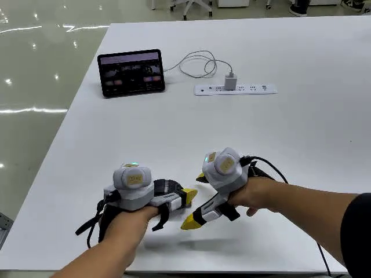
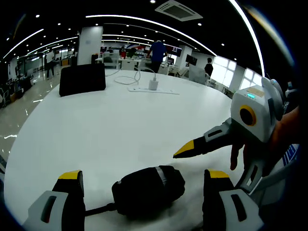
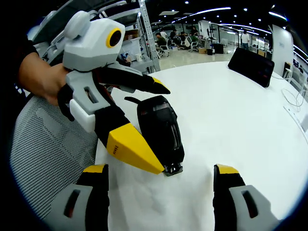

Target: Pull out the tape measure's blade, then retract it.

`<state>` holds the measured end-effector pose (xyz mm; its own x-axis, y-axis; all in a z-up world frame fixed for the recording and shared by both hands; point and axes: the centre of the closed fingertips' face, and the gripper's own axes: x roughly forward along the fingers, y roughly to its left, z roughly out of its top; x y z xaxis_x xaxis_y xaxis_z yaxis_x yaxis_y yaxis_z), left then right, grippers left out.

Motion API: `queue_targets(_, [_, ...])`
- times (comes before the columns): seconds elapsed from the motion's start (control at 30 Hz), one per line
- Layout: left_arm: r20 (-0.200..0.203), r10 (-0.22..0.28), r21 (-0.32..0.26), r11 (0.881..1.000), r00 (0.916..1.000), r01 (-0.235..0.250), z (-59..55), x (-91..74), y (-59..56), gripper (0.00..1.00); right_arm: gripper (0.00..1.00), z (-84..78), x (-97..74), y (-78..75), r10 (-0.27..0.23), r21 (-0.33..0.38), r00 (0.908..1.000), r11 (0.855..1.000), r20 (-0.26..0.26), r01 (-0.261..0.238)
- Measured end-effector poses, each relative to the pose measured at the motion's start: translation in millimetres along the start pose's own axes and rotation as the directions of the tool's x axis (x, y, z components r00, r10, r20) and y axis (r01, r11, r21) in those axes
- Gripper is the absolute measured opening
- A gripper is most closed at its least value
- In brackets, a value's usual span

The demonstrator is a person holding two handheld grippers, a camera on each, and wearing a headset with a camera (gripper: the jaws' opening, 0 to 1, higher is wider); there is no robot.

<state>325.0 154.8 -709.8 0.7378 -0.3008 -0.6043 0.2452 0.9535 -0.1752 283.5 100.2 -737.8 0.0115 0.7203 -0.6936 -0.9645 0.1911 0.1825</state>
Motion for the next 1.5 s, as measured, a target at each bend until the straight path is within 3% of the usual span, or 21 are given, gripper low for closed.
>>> queue_targets(0.1, [-0.018, -0.046, 0.006, 0.999, 0.9988, 0.046, -1.1, -4.0, -5.9, 1.0, 0.94, 1.0, -3.8, -1.4, -0.02, 0.048, 0.9991, 0.999, 0.038, 0.018])
queue_targets(0.27, [-0.074, -0.047, 0.047, 0.998, 0.9961, 0.051, -9.4, -7.5, -5.6, 1.0, 0.99, -1.8, -8.8, -0.6, -0.036, 0.061, 0.998, 0.998, 0.052, 0.033])
queue_targets(0.47, [-0.08, -0.106, 0.068, 0.991, 0.9912, 0.111, -6.5, -10.6, -9.0, 1.0, 1.0, -5.2, -22.0, -4.6, -0.071, 0.09, 0.9943, 0.994, 0.08, 0.064])
queue_targets(0.7, [-0.027, -0.125, 0.069, 0.99, 0.9918, 0.126, 3.3, -14.7, 0.3, 1.0, 1.0, -8.9, -41.4, -5.2, -0.108, 0.134, 0.9865, 0.987, 0.123, 0.091])
queue_targets(0.8, [-0.005, -0.201, 0.071, 0.977, 0.9796, 0.201, 7.3, -18.3, -7.5, 1.0, 1.0, -12.2, -52.2, -7.4, -0.135, 0.156, 0.9805, 0.981, 0.143, 0.112])
queue_targets(0.87, [0.025, -0.228, 0.106, 0.969, 0.9733, 0.224, 12.8, -21.9, -8.8, 1.0, 1.0, -15.0, -61.0, -8.5, -0.151, 0.171, 0.9752, 0.978, 0.162, 0.122])
queue_targets(1.0, [0.04, -0.251, 0.111, 0.963, 0.967, 0.246, 15.5, -27.9, -6.2, 1.0, 1.0, -22.2, -76.5, -11.8, -0.181, 0.198, 0.9667, 0.97, 0.181, 0.145])
queue_targets(1.1, [0.042, -0.252, 0.132, 0.961, 0.9668, 0.245, 14.3, -30.3, -0.5, 1.0, 1.0, -33.9, -85.7, -17.5, -0.21, 0.222, 0.9625, 0.96, 0.172, 0.17])
queue_targets(1.17, [0.005, -0.246, 0.131, 0.961, 0.9693, 0.243, 8.0, -30.9, 2.0, 1.0, 1.0, -39.4, -89.5, -19.3, -0.221, 0.226, 0.9613, 0.957, 0.164, 0.182])
queue_targets(1.37, [-0.022, -0.274, 0.19, 0.943, 0.9614, 0.273, -0.6, -38.0, 2.0, 1.0, 1.0, -50.1, -107.1, -24.1, -0.264, 0.25, 0.9484, 0.944, 0.176, 0.216])
queue_targets(1.5, [-0.038, -0.269, 0.198, 0.942, 0.9623, 0.271, -6.5, -41.8, 4.9, 1.0, 0.98, -59.7, -115.7, -23.7, -0.281, 0.261, 0.9444, 0.937, 0.171, 0.231])
